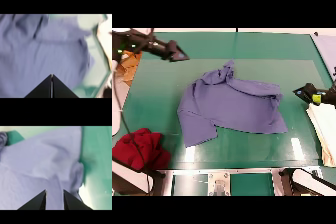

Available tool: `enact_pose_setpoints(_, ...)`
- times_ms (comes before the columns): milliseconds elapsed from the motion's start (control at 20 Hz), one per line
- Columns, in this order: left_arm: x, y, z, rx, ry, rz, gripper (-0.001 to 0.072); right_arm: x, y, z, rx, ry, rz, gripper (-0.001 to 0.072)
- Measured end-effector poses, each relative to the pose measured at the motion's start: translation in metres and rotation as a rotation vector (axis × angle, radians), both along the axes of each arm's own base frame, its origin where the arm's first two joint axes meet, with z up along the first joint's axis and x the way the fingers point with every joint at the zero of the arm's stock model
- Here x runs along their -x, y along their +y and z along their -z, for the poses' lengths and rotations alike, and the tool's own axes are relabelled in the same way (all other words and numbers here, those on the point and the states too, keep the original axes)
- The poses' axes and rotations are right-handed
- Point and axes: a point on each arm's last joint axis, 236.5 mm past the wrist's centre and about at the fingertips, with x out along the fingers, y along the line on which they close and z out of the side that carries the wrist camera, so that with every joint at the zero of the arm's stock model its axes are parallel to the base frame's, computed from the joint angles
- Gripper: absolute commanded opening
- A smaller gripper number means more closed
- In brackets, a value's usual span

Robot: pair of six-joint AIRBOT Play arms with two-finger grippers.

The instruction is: Fold the shirts.

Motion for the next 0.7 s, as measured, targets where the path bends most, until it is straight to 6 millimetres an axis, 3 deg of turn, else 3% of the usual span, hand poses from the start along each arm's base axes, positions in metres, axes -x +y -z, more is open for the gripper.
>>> enact_pose_setpoints(150,0.031,0.042,0.02,-0.026,0.101,-0.046,0.0022,0.026,-0.005,0.011,-0.012,0.048,0.017,0.0253)
enact_pose_setpoints(300,0.055,0.087,0.068,-0.023,0.225,-0.155,0.0028,0.045,-0.003,0.028,-0.031,0.096,0.032,0.0254)
enact_pose_setpoints(400,0.07,0.11,0.111,-0.035,0.31,-0.243,0.0525,0.055,0.002,0.039,-0.048,0.125,0.034,0.0265)
enact_pose_setpoints(450,0.077,0.119,0.133,-0.047,0.348,-0.288,0.0469,0.059,0.003,0.044,-0.054,0.139,0.036,0.0272)
enact_pose_setpoints(600,0.094,0.13,0.183,-0.076,0.41,-0.375,0.0472,0.066,0.006,0.053,-0.066,0.16,0.041,0.0273)
enact_pose_setpoints(700,0.103,0.128,0.207,-0.098,0.434,-0.388,0.0472,0.067,0.005,0.055,-0.063,0.161,0.048,0.0273)
